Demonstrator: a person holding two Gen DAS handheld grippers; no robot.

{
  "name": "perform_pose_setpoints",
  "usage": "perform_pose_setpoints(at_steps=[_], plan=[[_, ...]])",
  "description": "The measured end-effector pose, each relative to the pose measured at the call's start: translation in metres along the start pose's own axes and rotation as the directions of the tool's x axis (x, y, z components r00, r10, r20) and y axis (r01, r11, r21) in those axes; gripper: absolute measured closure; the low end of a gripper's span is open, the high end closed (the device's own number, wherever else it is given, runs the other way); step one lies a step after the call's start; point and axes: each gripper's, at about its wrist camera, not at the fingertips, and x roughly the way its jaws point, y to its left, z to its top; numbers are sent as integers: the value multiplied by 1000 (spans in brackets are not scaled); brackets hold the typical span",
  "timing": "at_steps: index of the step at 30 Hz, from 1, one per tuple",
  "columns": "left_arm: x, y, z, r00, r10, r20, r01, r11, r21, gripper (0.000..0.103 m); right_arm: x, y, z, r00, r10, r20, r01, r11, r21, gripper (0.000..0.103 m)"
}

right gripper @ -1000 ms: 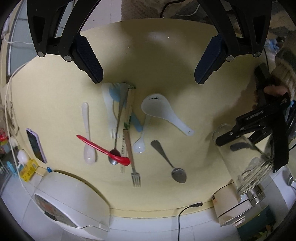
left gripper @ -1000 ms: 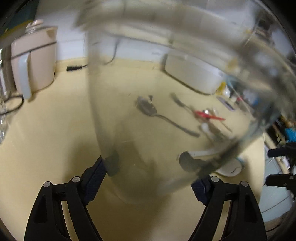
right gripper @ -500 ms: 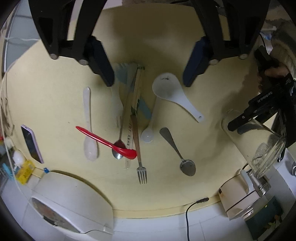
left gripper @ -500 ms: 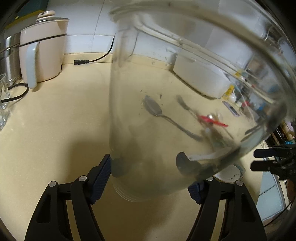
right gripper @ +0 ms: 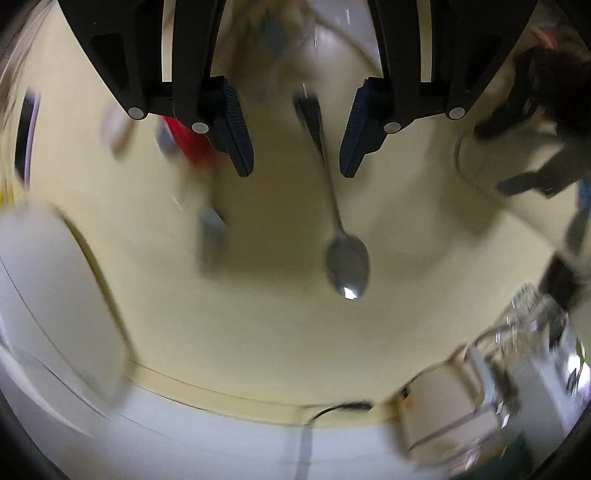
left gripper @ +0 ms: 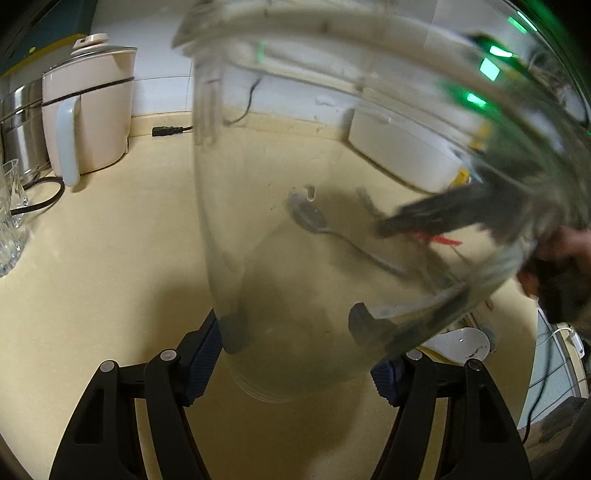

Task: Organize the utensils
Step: 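Grasp the steel spoon with the right tool while the left tool holds the jar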

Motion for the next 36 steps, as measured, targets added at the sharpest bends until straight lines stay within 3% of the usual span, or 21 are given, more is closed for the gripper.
perform_pose_setpoints(at_steps=[4, 8, 12, 14, 17, 19, 25, 36], plan=[[1, 0, 0, 1000, 0, -1, 0, 1000, 0, 29, 32, 19, 32, 1000, -19, -10, 18, 998, -53, 54], [2, 0, 1, 1000, -2, -1, 2, 1000, -2, 29, 46, 28, 53, 995, -103, 12, 104, 992, -68, 54], [2, 0, 1, 1000, -4, -1, 4, 1000, -3, 29, 52, 32, 64, 995, -101, 22, 102, 992, -77, 52], [2, -1, 1, 1000, -6, -1, 6, 1000, -5, 29, 54, 30, 68, 996, -85, 15, 86, 995, -55, 52], [0, -1, 1, 1000, -6, -2, 6, 1000, -5, 29, 50, 17, 73, 1000, 23, 20, -23, 1000, 14, 52], [1, 0, 1, 1000, -8, -2, 8, 1000, -6, 29, 50, 17, 78, 998, 50, 37, -51, 998, 25, 52], [-1, 1, 1, 1000, -10, -2, 10, 1000, -9, 29, 60, 27, 87, 1000, 18, 25, -17, 1000, -25, 52], [0, 4, 2, 1000, -12, -2, 12, 1000, -10, 29, 65, 27, 76, 998, 56, 1, -56, 998, -5, 49]])
